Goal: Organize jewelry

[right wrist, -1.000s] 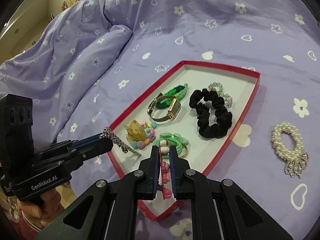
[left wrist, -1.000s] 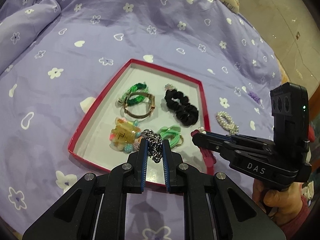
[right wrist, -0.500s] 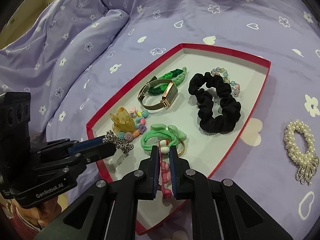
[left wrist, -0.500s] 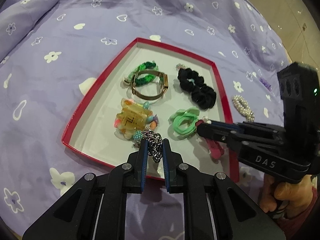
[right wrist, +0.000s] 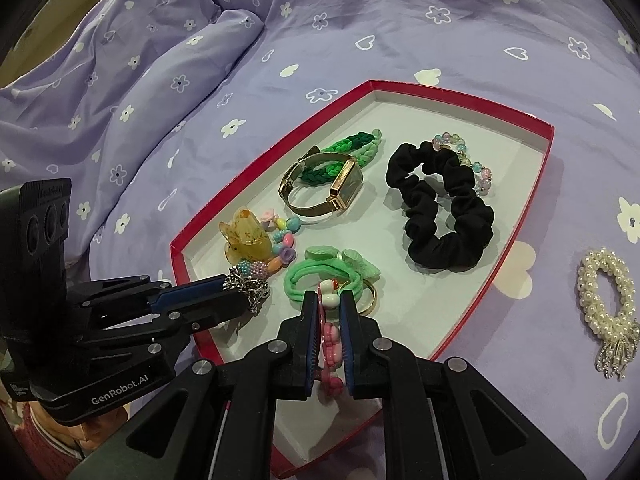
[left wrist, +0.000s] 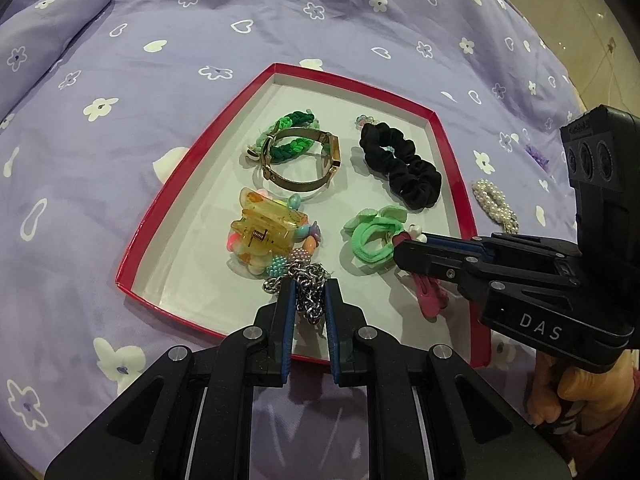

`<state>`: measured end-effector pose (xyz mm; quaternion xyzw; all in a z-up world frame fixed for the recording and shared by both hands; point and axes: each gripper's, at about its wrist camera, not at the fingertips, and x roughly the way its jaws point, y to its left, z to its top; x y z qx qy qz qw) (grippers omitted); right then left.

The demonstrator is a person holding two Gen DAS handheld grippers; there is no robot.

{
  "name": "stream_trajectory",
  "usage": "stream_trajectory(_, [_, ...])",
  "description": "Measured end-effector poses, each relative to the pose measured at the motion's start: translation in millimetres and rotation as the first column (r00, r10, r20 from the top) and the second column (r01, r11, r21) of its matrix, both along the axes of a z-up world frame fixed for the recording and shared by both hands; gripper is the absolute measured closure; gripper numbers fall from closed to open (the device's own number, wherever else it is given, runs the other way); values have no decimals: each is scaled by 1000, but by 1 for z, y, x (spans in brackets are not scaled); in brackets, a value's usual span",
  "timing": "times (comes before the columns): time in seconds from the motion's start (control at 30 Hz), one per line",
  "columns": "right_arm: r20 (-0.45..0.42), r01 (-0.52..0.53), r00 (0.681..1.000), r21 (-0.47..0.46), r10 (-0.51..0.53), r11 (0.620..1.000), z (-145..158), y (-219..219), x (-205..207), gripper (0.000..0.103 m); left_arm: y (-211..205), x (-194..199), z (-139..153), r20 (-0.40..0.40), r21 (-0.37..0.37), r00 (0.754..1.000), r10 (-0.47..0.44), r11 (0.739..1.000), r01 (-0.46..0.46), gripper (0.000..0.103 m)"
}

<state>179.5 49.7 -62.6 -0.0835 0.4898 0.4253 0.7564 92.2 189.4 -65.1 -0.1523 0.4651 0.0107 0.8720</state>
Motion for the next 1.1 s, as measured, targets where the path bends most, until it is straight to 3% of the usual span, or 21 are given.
stream_trajectory(0.17, [-11, 4, 1000, 10, -4, 1000, 0, -2, 1, 91, 0, 1, 0, -5, -1, 1000, 3, 1000, -3, 89])
stream_trajectory(0.43, [-29, 20, 999, 39, -19, 999, 2, -7, 2, 89, -6, 2, 2, -5, 17, 1000, -4, 1000, 4, 77])
stream_trajectory(0.67, [-36, 30, 999, 53, -28, 998, 6, -10, 1, 77, -7, -1, 6, -3, 25, 1000, 4, 1000, -4, 69])
stream_trajectory(1.03, [-31, 31, 999, 53, -30, 998, 8, -10, -2, 77, -4, -9, 16, 17, 30, 1000, 19, 999, -20, 60])
stream_trajectory(1.1, [-28, 33, 999, 54, -31, 998, 9, -11, -2, 71, -3, -10, 18, 21, 30, 1000, 21, 999, -22, 57])
